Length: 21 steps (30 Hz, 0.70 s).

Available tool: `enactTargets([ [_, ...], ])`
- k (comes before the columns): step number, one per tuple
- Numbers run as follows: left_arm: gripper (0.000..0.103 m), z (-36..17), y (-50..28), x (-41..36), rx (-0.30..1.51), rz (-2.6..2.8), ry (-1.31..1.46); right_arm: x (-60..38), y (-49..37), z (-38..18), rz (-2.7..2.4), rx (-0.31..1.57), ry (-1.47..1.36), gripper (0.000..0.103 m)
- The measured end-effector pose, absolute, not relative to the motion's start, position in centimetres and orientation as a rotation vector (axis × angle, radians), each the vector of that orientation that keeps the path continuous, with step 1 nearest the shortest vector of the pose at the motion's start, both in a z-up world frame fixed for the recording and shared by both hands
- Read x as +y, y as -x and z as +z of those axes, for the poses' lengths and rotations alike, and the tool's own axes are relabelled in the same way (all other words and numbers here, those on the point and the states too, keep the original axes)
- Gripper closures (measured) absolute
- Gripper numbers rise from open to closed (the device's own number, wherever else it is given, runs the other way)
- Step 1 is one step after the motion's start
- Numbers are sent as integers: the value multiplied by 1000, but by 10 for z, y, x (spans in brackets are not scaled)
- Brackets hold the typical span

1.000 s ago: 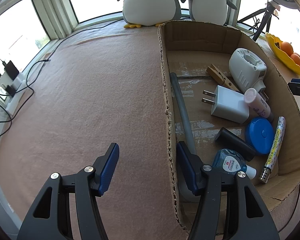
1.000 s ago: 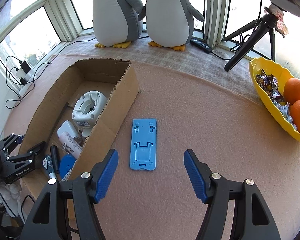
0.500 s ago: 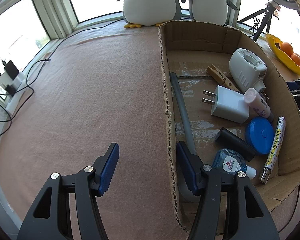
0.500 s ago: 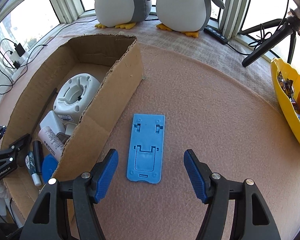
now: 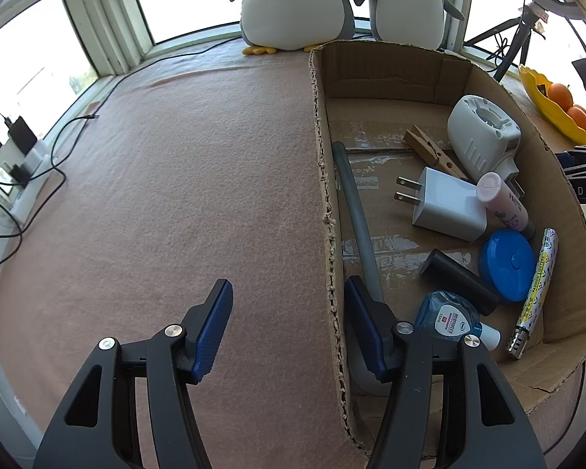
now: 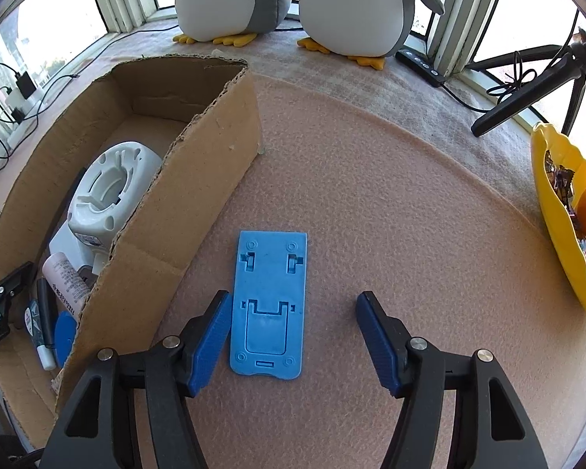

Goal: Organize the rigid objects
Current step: 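Move the right gripper to the blue phone stand, then grasp the blue phone stand with the right gripper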

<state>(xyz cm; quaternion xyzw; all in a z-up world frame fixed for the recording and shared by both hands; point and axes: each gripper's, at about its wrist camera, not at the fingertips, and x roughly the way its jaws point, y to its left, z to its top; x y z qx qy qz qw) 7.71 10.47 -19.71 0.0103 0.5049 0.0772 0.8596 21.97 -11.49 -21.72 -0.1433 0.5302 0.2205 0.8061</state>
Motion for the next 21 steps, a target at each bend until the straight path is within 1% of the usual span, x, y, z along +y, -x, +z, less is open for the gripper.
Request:
enactTargets([
  [4,43,-197,-77,105,1060,162,-22,-123,-224,-216,459,1145,293,60],
  [5,43,-197,-77,105,1060,162,-22,-125,-225,-215,455,1148,292,62],
  [7,43,-197,-77,105,1060,162,-22,-129,-227,-214,446,1154,280,70],
  [21,43,-197,-77,105,1060,161,-22,-143,-208,-205,416,1137,214,70],
])
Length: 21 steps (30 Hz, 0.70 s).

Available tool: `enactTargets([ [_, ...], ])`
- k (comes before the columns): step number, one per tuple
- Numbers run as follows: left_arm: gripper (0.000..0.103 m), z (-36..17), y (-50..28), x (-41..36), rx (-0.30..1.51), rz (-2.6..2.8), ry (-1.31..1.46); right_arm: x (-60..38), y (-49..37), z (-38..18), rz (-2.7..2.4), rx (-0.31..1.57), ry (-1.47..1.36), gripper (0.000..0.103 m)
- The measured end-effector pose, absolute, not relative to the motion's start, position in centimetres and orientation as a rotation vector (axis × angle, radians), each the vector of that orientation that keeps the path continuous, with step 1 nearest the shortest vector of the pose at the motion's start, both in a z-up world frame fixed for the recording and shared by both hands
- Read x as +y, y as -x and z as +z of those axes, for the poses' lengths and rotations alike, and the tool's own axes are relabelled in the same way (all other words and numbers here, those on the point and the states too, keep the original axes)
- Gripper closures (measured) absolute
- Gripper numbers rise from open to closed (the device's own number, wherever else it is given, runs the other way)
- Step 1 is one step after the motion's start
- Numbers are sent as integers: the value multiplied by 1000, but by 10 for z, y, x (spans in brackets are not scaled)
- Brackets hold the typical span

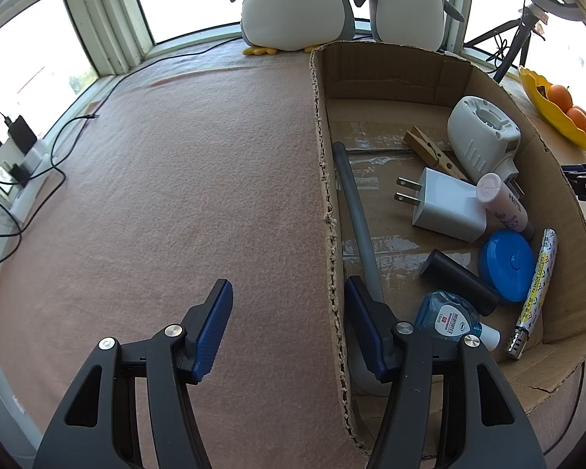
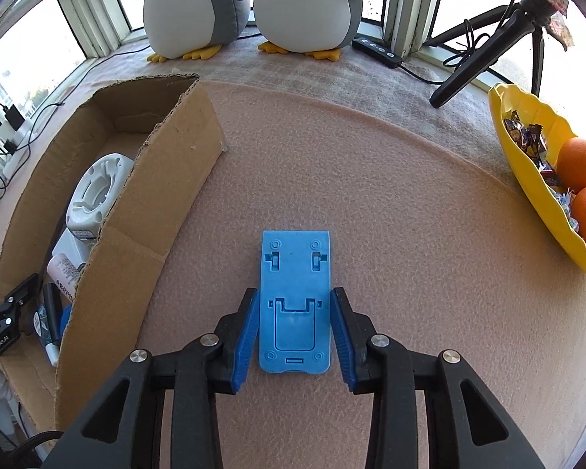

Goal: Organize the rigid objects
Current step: 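Grasp the blue phone stand with the right gripper, then carry the phone stand into the box and open the right gripper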

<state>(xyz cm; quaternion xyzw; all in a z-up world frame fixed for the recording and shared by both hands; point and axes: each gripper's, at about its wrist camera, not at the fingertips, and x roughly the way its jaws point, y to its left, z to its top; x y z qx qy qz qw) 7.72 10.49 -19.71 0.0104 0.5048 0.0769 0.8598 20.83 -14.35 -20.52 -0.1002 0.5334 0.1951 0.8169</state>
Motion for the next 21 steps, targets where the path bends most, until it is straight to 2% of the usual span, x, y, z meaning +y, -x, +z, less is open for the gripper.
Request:
enactTargets([
  [9,43,-197,-77,105,1059,161,-21,-144,-195,-169,427,1068,149,70],
  [21,43,-198,-77,104,1055,160,-11,-90,-177,-120,544,976,160,70],
])
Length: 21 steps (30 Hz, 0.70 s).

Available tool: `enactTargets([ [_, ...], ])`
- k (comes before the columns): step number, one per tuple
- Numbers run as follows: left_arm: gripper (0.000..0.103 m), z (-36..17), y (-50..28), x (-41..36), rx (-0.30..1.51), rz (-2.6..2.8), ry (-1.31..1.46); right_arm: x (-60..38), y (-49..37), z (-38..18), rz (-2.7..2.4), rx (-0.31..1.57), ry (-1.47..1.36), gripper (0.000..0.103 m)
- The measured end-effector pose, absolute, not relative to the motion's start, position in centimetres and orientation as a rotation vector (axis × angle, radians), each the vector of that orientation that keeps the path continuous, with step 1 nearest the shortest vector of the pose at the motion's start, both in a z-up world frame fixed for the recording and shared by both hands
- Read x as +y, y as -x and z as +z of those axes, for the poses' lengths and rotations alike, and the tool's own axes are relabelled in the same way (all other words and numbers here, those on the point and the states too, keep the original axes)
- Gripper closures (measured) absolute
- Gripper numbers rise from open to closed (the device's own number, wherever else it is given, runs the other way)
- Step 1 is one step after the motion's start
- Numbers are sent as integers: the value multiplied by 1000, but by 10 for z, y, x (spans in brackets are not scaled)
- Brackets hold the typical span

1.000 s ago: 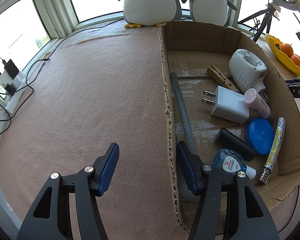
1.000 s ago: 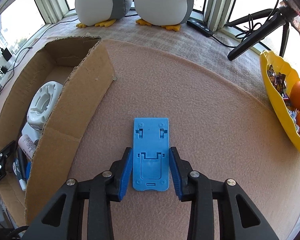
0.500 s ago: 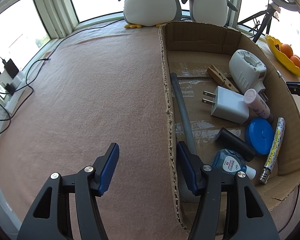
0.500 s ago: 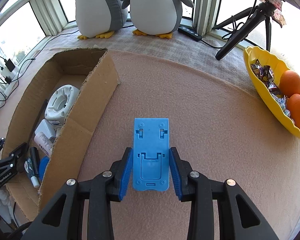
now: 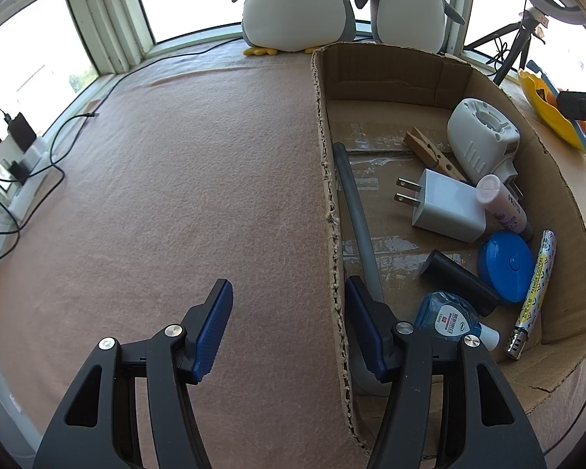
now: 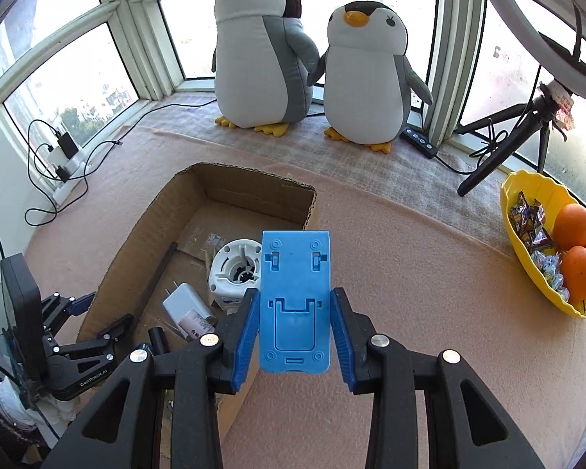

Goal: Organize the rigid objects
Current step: 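Carry the phone stand into the box and open the right gripper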

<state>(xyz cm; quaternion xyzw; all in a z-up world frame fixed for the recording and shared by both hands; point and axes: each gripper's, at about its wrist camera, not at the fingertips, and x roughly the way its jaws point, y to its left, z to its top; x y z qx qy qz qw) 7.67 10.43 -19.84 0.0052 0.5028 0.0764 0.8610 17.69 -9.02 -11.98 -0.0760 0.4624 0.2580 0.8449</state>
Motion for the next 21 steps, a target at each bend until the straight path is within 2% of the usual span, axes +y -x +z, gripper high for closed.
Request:
enactTargets([
  [21,43,-199,-77,105,1051,160,0,-10,-172,-141,639,1010,203,70],
])
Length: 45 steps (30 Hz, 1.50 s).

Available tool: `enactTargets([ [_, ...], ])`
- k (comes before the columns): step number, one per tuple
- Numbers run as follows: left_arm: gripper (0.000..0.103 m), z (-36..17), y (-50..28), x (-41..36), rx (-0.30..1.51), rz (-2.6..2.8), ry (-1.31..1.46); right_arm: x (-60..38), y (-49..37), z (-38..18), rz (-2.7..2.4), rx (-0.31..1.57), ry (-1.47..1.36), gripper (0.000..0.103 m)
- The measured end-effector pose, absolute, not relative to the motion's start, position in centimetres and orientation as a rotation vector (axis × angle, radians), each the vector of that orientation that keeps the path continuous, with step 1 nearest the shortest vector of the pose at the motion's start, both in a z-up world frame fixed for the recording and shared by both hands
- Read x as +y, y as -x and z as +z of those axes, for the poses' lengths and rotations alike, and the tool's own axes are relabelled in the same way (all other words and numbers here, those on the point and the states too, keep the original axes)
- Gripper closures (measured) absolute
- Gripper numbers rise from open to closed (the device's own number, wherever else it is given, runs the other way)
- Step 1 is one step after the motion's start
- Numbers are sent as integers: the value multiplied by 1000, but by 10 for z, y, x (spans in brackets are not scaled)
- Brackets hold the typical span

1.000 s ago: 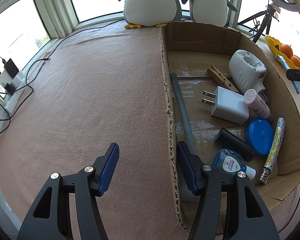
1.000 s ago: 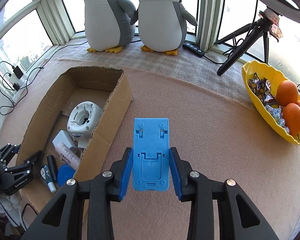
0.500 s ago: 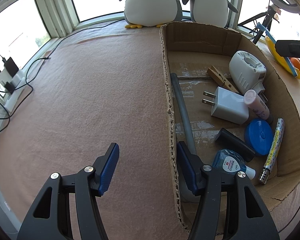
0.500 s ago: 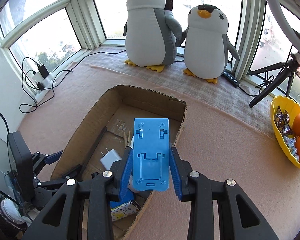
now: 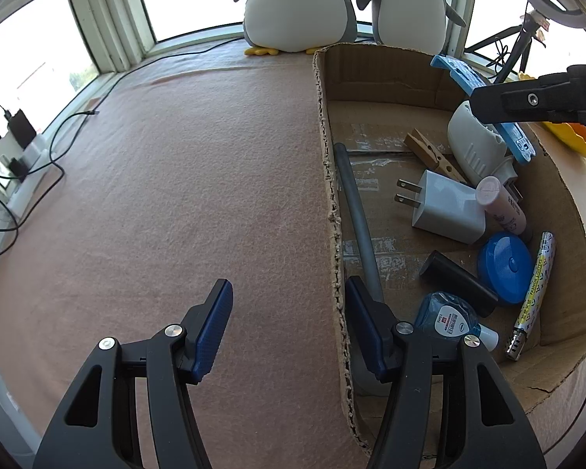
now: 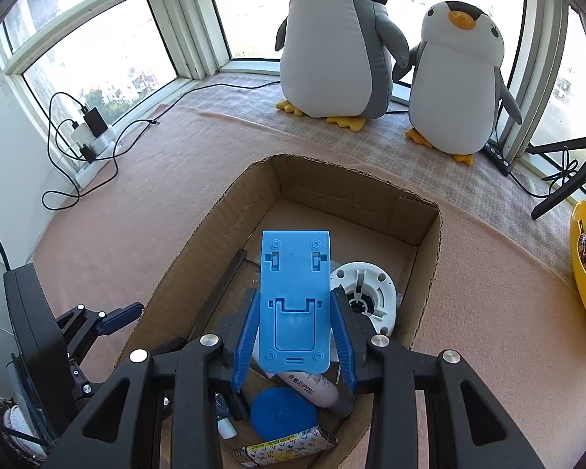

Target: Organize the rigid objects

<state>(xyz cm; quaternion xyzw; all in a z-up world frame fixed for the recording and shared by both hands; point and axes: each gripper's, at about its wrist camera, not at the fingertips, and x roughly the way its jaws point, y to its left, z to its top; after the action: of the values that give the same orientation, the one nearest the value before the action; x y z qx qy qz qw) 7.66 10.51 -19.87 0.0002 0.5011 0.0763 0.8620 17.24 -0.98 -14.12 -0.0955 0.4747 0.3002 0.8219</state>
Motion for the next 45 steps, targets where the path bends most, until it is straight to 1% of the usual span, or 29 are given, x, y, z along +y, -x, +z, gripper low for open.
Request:
enactTargets([
  [9,43,-199,-77,105,1051,160,0,10,-168,-153,659,1026,260,70],
  [17,43,-199,-77,106,1051,160,1,12,-167,-153,649,1019,269,70],
  [21,43,-199,-77,106,1051,160,1,11,-167,-152,647,1014,273,63],
  [36,43,-199,-77,106,1051,160,1,4,-164,-150,639,1019,276,58],
  [38,43,-199,-77,106,1051,160,1,2,-163,-149,640,1019,278,55],
  [40,43,-199,-77,106,1052,159,-2,0,-160,-148,639,1013,280,49],
  [45,43,-199,-77,106,1059,160,-4,-9,-156,-144,634,1013,273,48],
])
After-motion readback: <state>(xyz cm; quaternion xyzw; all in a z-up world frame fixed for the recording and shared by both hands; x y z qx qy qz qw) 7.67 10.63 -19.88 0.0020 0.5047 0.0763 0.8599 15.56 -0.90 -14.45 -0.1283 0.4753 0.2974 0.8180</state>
